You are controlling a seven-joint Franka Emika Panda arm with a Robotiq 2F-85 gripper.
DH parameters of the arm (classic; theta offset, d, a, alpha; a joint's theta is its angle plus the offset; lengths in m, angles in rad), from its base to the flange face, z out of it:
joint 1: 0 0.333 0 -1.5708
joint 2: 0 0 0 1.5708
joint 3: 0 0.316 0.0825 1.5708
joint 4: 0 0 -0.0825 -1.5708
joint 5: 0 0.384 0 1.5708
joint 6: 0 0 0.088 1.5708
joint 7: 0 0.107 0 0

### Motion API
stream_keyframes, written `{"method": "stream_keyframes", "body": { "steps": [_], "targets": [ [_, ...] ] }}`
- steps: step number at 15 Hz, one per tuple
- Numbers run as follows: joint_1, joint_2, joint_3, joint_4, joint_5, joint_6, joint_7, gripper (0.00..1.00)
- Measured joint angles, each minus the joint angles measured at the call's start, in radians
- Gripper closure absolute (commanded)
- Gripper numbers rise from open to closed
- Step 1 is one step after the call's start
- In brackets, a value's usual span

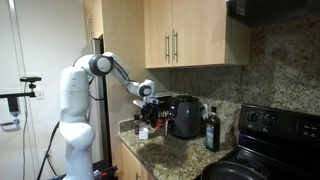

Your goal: Move the bottle from the right to the left

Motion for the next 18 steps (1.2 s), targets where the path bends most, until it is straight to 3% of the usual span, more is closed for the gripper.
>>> {"method": "stream_keyframes", "body": {
  "steps": [2,3,8,15,16,17,18],
  "targets": [
    [0.006,0.033,0.004,0.043,0.002,-0.017,0.0,0.38],
    [0.005,0.041,0.003,0.053,0.002,-0.022,0.0,0.63],
    [0.025,0.051,0.006,0.06,-0.062,0.014,0.066,0.63],
    [0.093,0.139,0.01,0.078,-0.284,0.239,0.26,0.63],
    [0.094,0.165,0.007,0.08,-0.287,0.26,0.269,0.53],
    [0.094,0.189,0.003,0.081,-0.287,0.276,0.274,0.14],
    [0.094,0.211,-0.002,0.083,-0.286,0.285,0.279,0.17]
  ]
}}
